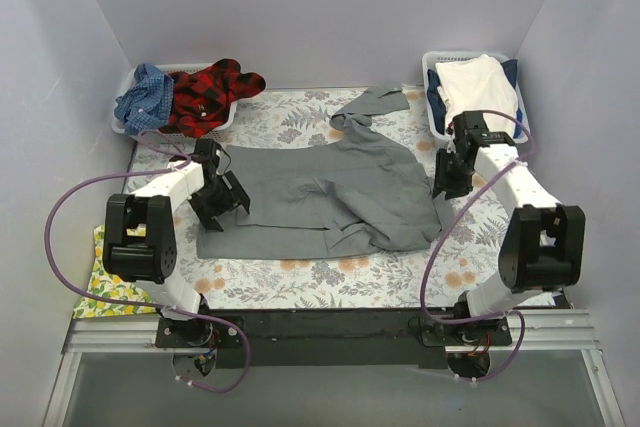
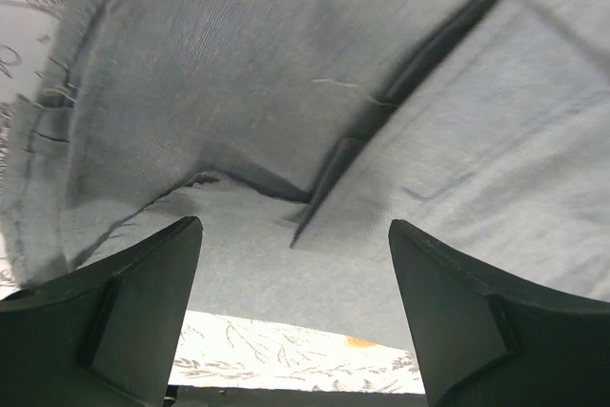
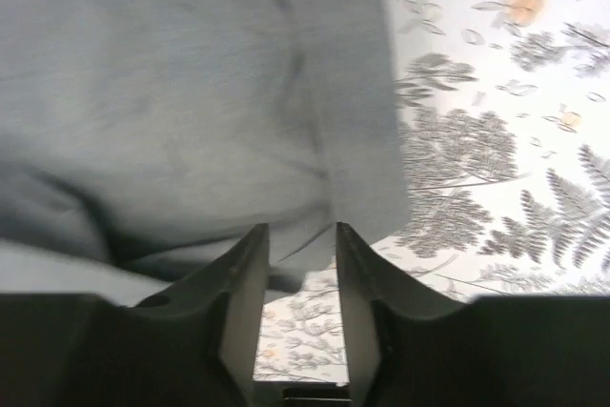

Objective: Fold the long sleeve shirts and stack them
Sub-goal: Fold the shirt

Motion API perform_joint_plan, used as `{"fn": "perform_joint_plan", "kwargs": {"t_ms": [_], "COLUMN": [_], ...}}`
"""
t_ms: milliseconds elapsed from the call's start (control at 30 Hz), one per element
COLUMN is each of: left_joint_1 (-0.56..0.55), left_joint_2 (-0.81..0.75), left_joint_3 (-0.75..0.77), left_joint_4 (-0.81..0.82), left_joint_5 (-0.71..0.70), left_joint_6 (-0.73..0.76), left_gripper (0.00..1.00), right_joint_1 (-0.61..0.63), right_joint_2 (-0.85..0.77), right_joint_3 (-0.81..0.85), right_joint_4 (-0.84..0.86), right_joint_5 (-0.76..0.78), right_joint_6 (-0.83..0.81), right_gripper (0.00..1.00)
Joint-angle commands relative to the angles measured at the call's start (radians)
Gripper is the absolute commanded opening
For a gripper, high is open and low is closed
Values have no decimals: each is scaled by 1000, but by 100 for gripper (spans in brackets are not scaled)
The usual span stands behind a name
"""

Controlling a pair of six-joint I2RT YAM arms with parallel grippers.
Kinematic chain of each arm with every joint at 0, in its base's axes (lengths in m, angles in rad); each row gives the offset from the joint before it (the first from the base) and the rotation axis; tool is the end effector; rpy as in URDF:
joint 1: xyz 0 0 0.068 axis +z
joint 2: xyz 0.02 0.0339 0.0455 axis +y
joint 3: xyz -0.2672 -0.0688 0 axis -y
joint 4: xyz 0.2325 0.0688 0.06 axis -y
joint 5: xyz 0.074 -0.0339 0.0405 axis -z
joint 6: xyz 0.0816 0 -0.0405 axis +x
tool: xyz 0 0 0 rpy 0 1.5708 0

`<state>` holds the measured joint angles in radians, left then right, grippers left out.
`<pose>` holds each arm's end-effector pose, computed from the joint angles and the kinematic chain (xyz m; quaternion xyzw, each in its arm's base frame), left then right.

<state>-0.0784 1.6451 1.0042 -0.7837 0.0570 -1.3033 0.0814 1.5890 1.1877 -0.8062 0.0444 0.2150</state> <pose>0.2835 -0.0269 0.1352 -0.5714 0.8169 -0.0684 0.0382 0.3168 0.0222 0.1997 0.0696 0.9808 0.0051 0.1818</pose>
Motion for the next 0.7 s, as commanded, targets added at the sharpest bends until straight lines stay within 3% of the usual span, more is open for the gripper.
{"fn": "perform_joint_plan", "kwargs": {"t_ms": [0,100,300,667], "left_joint_1": [9,8,9,9], "left_joint_2": [-44,-50,-74,-96], "left_joint_3": [115,146,111,-13], "left_joint_4": [-55,-74,-81,-42], "left_joint_5": [-22,-5,26,76], "left_joint_6": [49,56,64,58], "left_gripper": [80,80,80,80], "right_joint_1": [12,20,24,24], "right_joint_2": [-89,-98,-100,-66], "right_joint_3": [-54,-106,-175,-250], "right_joint_4": [9,27,36,87], "right_joint_5": [-280,-417,-497,-532], "right_joint_6": [-77,-100,-123,-146], "right_gripper": [51,65,78,74]}}
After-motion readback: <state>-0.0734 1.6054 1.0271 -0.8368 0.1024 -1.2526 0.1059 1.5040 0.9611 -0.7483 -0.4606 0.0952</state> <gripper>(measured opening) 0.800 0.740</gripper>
